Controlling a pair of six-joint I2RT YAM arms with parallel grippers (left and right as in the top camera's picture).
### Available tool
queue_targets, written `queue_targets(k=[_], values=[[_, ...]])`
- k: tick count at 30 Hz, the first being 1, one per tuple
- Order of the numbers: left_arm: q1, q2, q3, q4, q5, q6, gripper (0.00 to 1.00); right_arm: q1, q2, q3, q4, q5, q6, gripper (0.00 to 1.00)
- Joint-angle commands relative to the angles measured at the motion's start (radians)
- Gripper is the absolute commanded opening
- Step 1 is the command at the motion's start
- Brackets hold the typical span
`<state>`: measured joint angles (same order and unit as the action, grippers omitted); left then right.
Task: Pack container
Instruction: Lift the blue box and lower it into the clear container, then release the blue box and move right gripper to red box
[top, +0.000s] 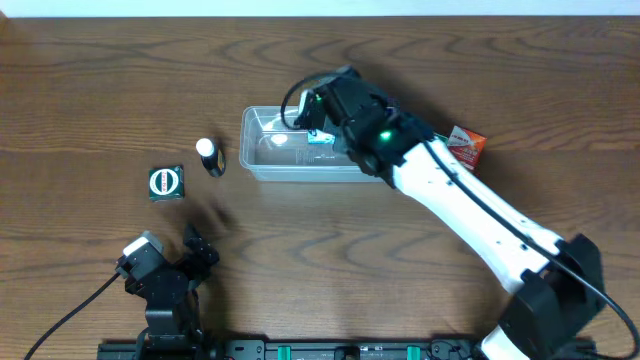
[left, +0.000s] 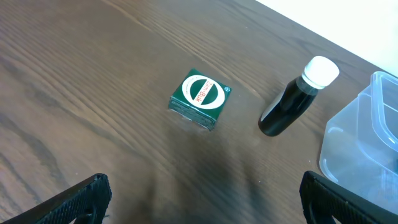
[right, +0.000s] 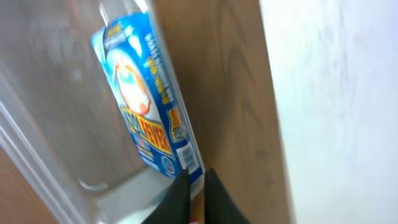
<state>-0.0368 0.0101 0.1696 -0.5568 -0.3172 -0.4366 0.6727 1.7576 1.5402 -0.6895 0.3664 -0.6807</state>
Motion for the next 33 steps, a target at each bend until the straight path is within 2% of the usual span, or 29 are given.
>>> queue_targets(k=[1, 7, 13, 17, 26, 33], values=[[-0.005, -0.006, -0.018, -0.002, -0.009, 0.017, 0.98, -0.040, 0.008, 0.011, 0.001, -0.124, 0.306, 0.06], [-0.005, -0.006, -0.018, -0.002, -0.009, 0.017, 0.98, -0.116, 0.093, 0.011, 0.018, -0.303, 0.610, 0.05], [-0.005, -0.006, -0.018, -0.002, -0.009, 0.017, 0.98, -0.175, 0.128, 0.011, 0.055, -0.425, 0.756, 0.02], [-0.005, -0.006, -0.018, -0.002, -0.009, 0.017, 0.98, -0.193, 0.129, 0.011, 0.089, -0.427, 0.846, 0.02], [-0.005, -0.006, -0.018, -0.002, -0.009, 0.017, 0.98, -0.194, 0.211, 0.011, 0.184, -0.439, 0.872, 0.02], [-0.005, -0.006, -0.018, -0.002, -0.009, 0.017, 0.98, -0.188, 0.256, 0.011, 0.152, -0.454, 0.893, 0.01]])
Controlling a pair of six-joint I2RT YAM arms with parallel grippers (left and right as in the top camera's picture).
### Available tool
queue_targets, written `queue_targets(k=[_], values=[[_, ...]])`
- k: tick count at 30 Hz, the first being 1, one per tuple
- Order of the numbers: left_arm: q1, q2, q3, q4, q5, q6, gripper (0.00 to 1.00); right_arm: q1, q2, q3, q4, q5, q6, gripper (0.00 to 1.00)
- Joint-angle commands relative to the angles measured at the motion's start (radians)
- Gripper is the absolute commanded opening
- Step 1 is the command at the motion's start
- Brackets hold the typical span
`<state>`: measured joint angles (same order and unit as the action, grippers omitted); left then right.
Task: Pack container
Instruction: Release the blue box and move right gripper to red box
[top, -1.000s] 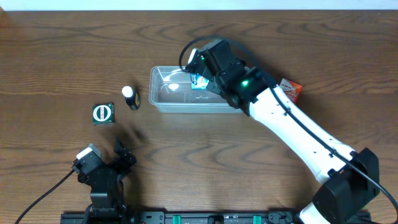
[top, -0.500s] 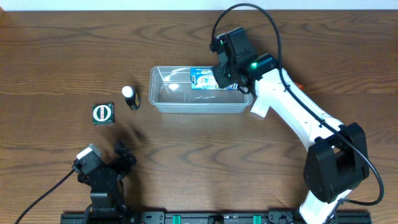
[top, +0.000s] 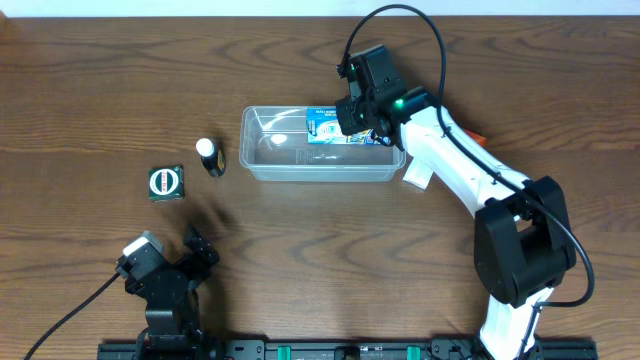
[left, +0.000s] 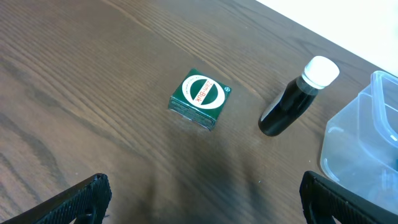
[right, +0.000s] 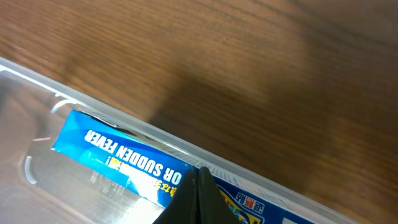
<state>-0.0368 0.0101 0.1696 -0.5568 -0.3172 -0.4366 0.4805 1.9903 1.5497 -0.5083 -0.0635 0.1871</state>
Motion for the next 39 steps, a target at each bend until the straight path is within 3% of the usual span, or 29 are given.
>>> queue_targets(k=[1, 20, 27, 31, 34, 36, 39], values=[[-0.005, -0.006, -0.018, -0.002, -0.009, 0.017, 0.98, 0.011, 0.014, 0.002, -0.053, -0.023, 0.024, 0.01], [-0.005, -0.006, -0.018, -0.002, -0.009, 0.017, 0.98, 0.081, -0.137, 0.002, -0.307, 0.007, -0.001, 0.01], [-0.005, -0.006, -0.018, -0.002, -0.009, 0.017, 0.98, 0.024, -0.291, 0.002, -0.248, 0.042, 0.011, 0.01], [-0.005, -0.006, -0.018, -0.002, -0.009, 0.017, 0.98, -0.076, -0.344, 0.002, -0.303, 0.041, 0.120, 0.04], [-0.005, -0.006, -0.018, -0.002, -0.009, 0.017, 0.98, -0.184, -0.337, 0.002, -0.400, 0.040, 0.219, 0.21], [-0.005, -0.006, -0.018, -0.002, -0.009, 0.017, 0.98, -0.249, -0.318, 0.002, -0.452, 0.037, 0.261, 0.25], [-0.005, -0.006, -0.018, -0.002, -0.009, 0.017, 0.98, -0.333, -0.275, 0.001, -0.500, 0.025, 0.293, 0.52]])
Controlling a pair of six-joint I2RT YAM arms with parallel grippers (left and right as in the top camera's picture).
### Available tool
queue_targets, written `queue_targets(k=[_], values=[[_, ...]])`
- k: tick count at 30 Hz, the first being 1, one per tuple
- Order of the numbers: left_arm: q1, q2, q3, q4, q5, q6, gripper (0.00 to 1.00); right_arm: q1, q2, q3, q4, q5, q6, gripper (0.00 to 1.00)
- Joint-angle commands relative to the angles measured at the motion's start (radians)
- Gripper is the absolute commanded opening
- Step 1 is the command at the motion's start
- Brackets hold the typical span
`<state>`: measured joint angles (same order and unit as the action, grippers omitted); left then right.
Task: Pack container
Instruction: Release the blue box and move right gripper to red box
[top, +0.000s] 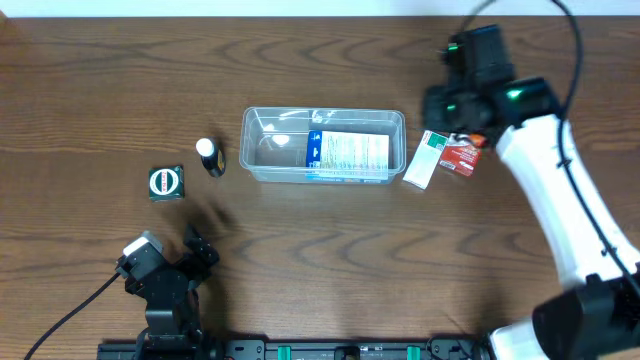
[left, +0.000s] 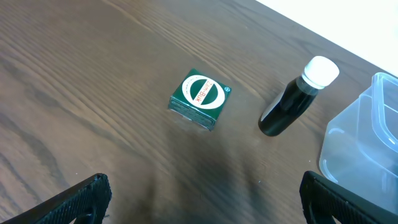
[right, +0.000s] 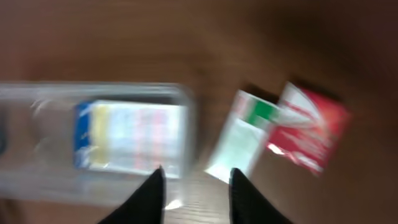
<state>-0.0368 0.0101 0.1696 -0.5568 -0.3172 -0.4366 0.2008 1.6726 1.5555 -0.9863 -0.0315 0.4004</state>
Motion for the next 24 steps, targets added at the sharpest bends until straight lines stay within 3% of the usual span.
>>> queue_targets(k=[1, 4, 7, 8, 14, 24], values=[[-0.005, -0.006, -0.018, -0.002, -0.009, 0.017, 0.98, -0.075, 0.059, -0.005, -0.030, -0.011, 0.087, 0.55], [-0.005, -0.006, -0.018, -0.002, -0.009, 0.017, 0.98, -0.120, 0.114, -0.005, -0.034, -0.034, 0.101, 0.64], [-0.005, -0.006, -0.018, -0.002, -0.009, 0.017, 0.98, -0.149, 0.165, -0.005, -0.031, -0.033, 0.103, 0.84], [-0.005, -0.006, -0.018, -0.002, -0.009, 0.017, 0.98, -0.160, 0.183, -0.005, -0.032, -0.033, 0.121, 0.86], [-0.005, -0.006, -0.018, -0.002, -0.009, 0.017, 0.98, -0.224, 0.275, -0.005, -0.029, -0.053, 0.255, 0.88], [-0.005, -0.006, -0.018, -0.002, -0.009, 0.017, 0.98, -0.247, 0.415, -0.005, 0.126, -0.120, 0.310, 0.99]])
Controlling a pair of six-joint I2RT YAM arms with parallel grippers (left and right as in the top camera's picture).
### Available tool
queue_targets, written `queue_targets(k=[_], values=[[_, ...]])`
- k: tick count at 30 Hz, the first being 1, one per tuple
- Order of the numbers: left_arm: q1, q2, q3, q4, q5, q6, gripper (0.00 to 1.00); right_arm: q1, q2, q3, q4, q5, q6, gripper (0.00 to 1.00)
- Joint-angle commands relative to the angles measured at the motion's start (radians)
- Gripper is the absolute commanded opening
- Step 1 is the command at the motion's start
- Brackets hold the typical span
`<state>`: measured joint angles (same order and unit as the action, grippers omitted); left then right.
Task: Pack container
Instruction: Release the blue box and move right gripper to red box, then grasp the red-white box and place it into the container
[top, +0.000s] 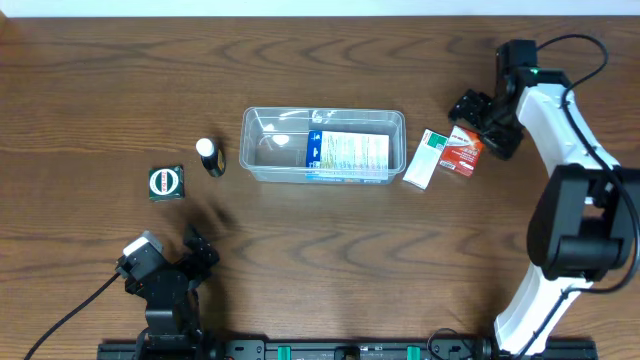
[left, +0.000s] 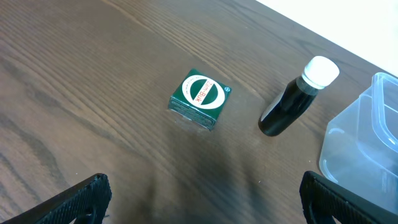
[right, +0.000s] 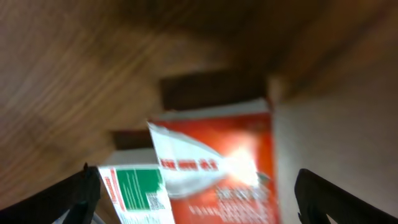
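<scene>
The clear plastic container (top: 323, 146) stands mid-table with a blue-and-white box (top: 346, 155) lying in its right half. Right of it lie a white-and-green box (top: 424, 159) and a red-and-white box (top: 463, 153). My right gripper (top: 482, 120) is open, hovering just above the red box (right: 217, 168), whose picture is blurred. Left of the container stand a dark bottle with a white cap (left: 297, 98) and a green box with a round label (left: 199, 98). My left gripper (left: 199, 200) rests open near the front edge, apart from everything.
The table's far edge meets a white wall. Both boxes at the right lie against each other, the white-and-green one (right: 134, 190) leaning on the container's end wall. Bare wood lies in front of the container.
My right gripper has moved from above the container's right end further right and down, and now hangs open close over the red box. The left arm is unchanged.
My right gripper was inside the container, shut on the blue-and-white box. It then stood at the container's far rim with the box. After that the box lay flat in the container and the gripper was open further right; now it is over the red box.
</scene>
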<state>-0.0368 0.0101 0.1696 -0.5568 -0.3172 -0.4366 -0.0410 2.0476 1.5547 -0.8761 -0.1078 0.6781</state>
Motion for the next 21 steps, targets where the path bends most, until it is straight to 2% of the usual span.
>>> queue_targets(k=[1, 7, 11, 16, 18, 21], values=[[-0.005, -0.006, -0.018, -0.002, -0.009, 0.017, 0.98, -0.003, 0.056, -0.004, 0.022, -0.051, 0.032, 0.99], [-0.005, -0.006, -0.018, -0.002, -0.009, 0.017, 0.98, -0.007, 0.127, -0.004, 0.010, -0.046, 0.071, 0.97], [-0.005, -0.006, -0.018, -0.002, -0.009, 0.017, 0.98, -0.010, 0.127, -0.004, 0.009, -0.046, 0.077, 0.81], [-0.005, -0.006, -0.018, -0.002, -0.009, 0.017, 0.98, -0.016, 0.124, -0.004, -0.018, -0.035, 0.074, 0.66], [-0.005, -0.006, -0.018, -0.002, -0.009, 0.017, 0.98, -0.018, 0.123, -0.004, -0.040, -0.023, 0.072, 0.55], [-0.005, -0.006, -0.018, -0.002, -0.009, 0.017, 0.98, -0.018, 0.116, -0.004, -0.063, -0.023, 0.064, 0.55]])
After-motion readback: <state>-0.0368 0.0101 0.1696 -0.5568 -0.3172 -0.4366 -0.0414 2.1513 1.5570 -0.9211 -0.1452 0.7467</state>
